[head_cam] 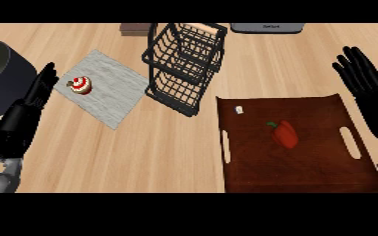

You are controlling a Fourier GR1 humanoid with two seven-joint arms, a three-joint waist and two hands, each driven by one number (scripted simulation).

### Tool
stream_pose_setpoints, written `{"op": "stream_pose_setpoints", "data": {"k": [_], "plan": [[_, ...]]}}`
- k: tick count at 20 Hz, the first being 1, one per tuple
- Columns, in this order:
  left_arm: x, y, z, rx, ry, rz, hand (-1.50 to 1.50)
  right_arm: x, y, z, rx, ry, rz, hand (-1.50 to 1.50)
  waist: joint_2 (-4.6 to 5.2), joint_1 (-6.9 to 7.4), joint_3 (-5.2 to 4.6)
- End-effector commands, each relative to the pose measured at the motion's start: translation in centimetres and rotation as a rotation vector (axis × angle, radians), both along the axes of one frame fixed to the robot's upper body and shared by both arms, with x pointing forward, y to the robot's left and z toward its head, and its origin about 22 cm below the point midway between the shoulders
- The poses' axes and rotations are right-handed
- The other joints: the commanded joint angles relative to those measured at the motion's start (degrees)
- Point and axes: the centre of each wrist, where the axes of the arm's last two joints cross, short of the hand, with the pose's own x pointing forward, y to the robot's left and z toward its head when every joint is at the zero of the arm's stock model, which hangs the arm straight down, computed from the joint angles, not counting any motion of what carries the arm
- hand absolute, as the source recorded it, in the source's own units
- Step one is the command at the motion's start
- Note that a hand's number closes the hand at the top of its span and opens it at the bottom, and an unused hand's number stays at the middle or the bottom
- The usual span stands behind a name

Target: Pick the bell pepper from the tray and place it in the tiered basket

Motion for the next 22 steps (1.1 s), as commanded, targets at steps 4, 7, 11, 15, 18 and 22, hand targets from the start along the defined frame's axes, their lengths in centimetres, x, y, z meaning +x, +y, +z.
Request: {"op": "stream_pose_setpoints", "data": {"k": [4,7,11,15,18,22], "plan": [[-0.1,-1.4,-1.5,-0.183,0.138,0.031,0.00,-1.9,6.7,0.9,0.071,-0.203,0.495,1.50,1.50,-0.35,1.17],[-1.1,-1.7,-3.4,-0.253,0.229,0.055,0.00,-0.9,1.2,4.3,-0.468,-0.210,0.149,1.50,1.04,-2.93,0.08],[-0.8,-3.3,-3.4,-0.342,0.277,0.018,0.00,-3.9,6.3,-7.8,-0.075,-0.068,-0.020,-1.50,2.06,0.16,1.21],[-0.3,-3.2,-2.6,-0.331,0.282,0.014,0.00,-5.4,5.8,-7.8,-0.213,-0.232,0.055,-1.50,1.83,-0.05,1.13],[-0.7,-2.1,-3.5,-0.331,0.275,0.025,0.00,-3.6,3.2,-3.5,-0.422,-0.268,0.043,-1.50,1.87,-0.09,1.06],[-0.6,-4.2,-2.3,-0.339,0.272,0.037,0.00,-4.6,2.3,1.3,-0.785,-0.277,0.037,-1.50,1.31,-1.15,0.92]]}}
